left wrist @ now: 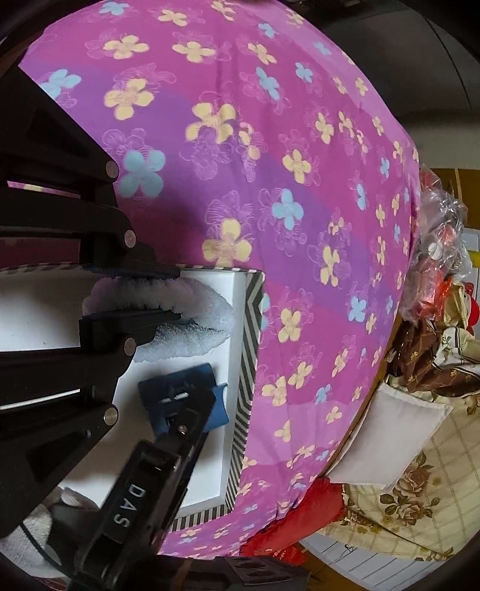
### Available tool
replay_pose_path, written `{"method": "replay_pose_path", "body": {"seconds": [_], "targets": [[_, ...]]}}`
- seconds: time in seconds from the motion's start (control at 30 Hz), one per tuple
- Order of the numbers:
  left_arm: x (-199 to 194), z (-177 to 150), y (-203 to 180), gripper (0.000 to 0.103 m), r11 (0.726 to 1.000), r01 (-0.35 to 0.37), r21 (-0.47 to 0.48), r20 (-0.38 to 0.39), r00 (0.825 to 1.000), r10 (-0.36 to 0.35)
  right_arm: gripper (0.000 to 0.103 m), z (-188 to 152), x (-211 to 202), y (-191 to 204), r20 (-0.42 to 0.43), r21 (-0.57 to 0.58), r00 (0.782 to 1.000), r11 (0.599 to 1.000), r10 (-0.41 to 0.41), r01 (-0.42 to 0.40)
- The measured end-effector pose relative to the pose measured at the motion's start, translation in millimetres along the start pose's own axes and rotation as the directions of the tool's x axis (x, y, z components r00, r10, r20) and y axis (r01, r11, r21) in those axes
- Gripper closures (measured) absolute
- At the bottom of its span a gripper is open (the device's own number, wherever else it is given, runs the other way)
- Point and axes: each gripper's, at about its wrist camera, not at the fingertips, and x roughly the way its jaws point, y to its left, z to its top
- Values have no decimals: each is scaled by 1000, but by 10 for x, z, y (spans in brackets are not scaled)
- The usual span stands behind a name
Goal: Organize jewelry
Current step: 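Lower the white scrunchie into the tray with the left tool while the right tool releases the clip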
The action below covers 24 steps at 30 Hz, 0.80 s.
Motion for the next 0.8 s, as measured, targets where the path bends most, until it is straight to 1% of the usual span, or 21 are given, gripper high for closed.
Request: {"method": "replay_pose_path", "body": {"seconds": [0.07, 0.13, 0.17, 0.23, 0.3, 0.4, 0.47, 0.6, 0.7, 0.8], "targets": [[9, 12, -5, 88, 1000, -1, -1, -3, 1000, 1, 50, -14, -22, -18, 12, 25, 1000, 1000, 15, -15], [4, 12, 13, 82, 1000, 14, -8, -5, 1000, -15, 45, -38, -90, -62, 21, 55, 999, 998, 32, -33], [-6, 5, 27, 81, 999, 29, -15, -7, 1000, -29, 42, -60, -141, -88, 27, 69, 999, 997, 41, -42], [-47, -13, 52, 74, 998, 59, -33, -10, 998, -59, 42, -127, -289, -135, 47, 78, 997, 995, 54, -57], [-122, -45, 45, 70, 997, 75, -31, -9, 997, -75, 41, -209, -452, -170, 62, 77, 997, 995, 56, -61], [-291, -127, -24, 65, 999, 48, 11, 19, 999, -48, 38, -366, -713, -206, 78, 56, 995, 996, 63, -67], [-428, -203, -56, 65, 999, 34, 38, 40, 999, -36, 38, -489, -885, -232, 88, 40, 995, 998, 39, -43], [-643, -360, -56, 65, 999, 19, 46, 67, 997, -22, 38, -764, -1227, -307, 123, 31, 992, 999, 8, -12], [-775, -495, -62, 65, 998, -7, 57, 86, 996, 2, 38, -980, -1428, -323, 145, 17, 989, 1000, -25, 22], [-899, -642, -86, 65, 997, -21, 73, 105, 994, 13, 37, -1164, -1581, -298, 162, 15, 986, 999, -38, 36]]}}
